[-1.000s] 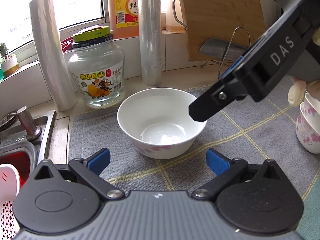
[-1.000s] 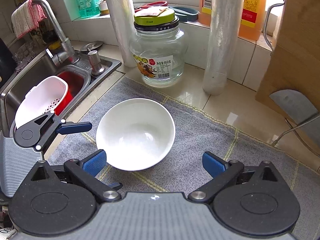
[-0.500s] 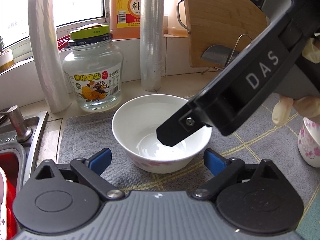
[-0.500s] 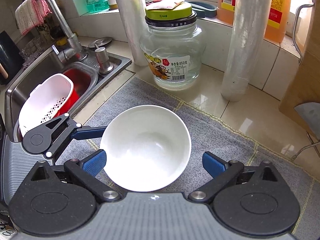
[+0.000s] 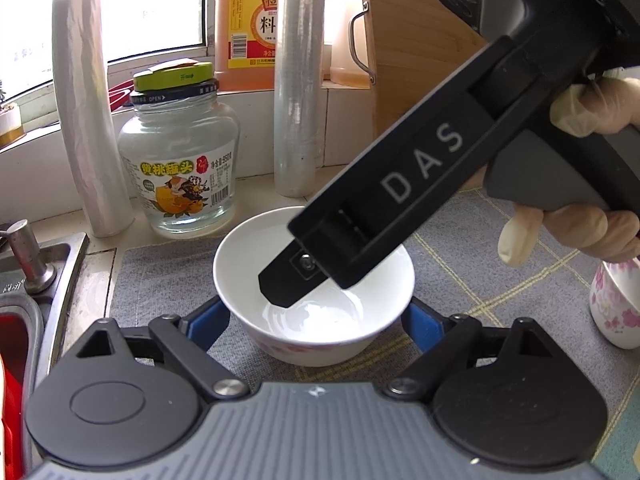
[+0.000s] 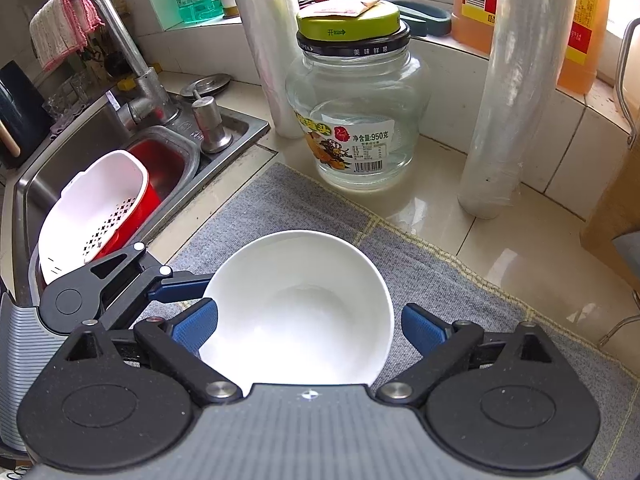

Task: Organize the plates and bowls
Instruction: 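Close the right gripper on the pink-flowered bowl rim, then carry the pink-flowered bowl with the right gripper toward the other bowls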

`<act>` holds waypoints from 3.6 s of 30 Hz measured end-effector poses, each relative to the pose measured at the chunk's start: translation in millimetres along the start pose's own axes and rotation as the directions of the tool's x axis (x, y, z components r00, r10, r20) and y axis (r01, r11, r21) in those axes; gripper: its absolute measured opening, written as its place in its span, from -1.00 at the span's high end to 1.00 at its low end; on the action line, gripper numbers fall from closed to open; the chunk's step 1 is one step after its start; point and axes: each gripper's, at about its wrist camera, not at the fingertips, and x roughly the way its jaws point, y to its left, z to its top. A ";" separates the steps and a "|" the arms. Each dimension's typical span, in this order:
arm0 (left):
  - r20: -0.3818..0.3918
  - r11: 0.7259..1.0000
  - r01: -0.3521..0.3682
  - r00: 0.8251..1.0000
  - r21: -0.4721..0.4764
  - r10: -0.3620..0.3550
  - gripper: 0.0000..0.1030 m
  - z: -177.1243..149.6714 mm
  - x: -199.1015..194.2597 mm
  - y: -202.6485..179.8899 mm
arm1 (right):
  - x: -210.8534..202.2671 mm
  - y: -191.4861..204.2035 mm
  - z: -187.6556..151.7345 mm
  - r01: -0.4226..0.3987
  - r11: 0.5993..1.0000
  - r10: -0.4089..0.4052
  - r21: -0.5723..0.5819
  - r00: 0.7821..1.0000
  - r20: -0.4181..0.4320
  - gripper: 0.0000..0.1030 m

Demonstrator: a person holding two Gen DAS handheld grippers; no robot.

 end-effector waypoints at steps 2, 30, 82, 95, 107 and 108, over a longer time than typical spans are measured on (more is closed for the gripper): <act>0.001 1.000 0.001 1.000 -0.007 -0.001 -0.78 0.1 0.0 0.6 | 0.8 0.9 0.9 0.000 1.000 0.000 -0.008 1.000 -0.001 -0.88; -0.015 0.999 0.015 1.000 0.034 -0.015 -0.79 1.4 1.3 2.4 | 1.3 -12.9 5.9 -0.035 0.998 0.037 0.051 0.998 -0.047 -0.56; -0.027 0.938 0.279 0.960 0.205 -0.279 -0.79 50.5 -68.7 -147.1 | -186.5 -30.4 -130.9 0.180 0.966 -0.203 0.185 0.972 0.117 -0.56; -0.052 0.892 0.377 0.925 0.249 -0.377 -0.79 50.4 -62.2 -201.9 | -223.6 -52.4 -177.6 0.250 0.928 -0.290 0.277 0.950 0.115 -0.56; -0.095 0.875 0.420 0.908 0.243 -0.409 -0.79 42.4 -50.4 -215.3 | -215.6 -65.7 -196.4 0.256 0.910 -0.296 0.326 0.952 0.080 -0.56; -0.097 0.876 0.419 0.908 0.240 -0.408 -0.79 41.8 -49.5 -214.6 | -214.1 -66.1 -196.0 0.255 0.911 -0.295 0.324 0.952 0.079 -0.56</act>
